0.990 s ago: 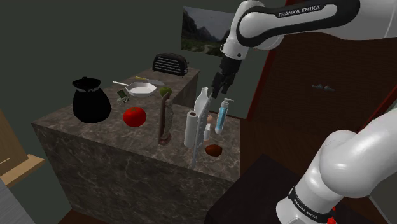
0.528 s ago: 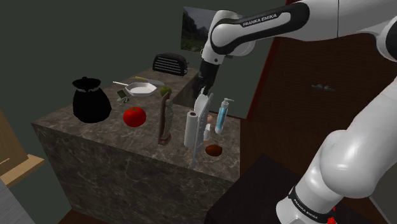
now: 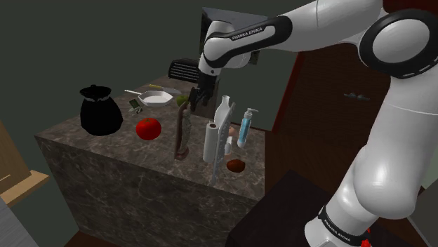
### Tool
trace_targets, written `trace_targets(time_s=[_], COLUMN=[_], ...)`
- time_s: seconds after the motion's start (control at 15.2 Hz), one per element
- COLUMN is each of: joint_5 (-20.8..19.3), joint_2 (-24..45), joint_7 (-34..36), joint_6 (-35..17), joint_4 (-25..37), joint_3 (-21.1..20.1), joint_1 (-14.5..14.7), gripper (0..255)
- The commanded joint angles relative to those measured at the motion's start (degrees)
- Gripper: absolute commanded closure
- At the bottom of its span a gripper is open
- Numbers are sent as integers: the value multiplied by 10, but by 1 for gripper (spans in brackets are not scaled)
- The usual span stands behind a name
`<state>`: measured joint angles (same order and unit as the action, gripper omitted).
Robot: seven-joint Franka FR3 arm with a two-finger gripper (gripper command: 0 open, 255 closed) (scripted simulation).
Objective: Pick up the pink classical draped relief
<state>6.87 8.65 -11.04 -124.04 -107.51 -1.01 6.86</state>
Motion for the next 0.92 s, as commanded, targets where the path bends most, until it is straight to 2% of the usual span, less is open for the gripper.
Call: trace_targets(time_s=[0.0, 0.13, 0.73, 0.79, 0.86], joint_5=[-3, -6, -3, -3, -3], joint_2=[43, 82, 101, 100, 100], joint_7=[2, 3, -3, -3, -3], joint_6=[0, 0, -51, -51, -51], joint_4=[48, 90, 59, 58, 58], joint_3=[-4, -6, -7, -7, -7], joint_1=[5, 9, 9, 9, 9], gripper=[0, 0, 0, 255, 255])
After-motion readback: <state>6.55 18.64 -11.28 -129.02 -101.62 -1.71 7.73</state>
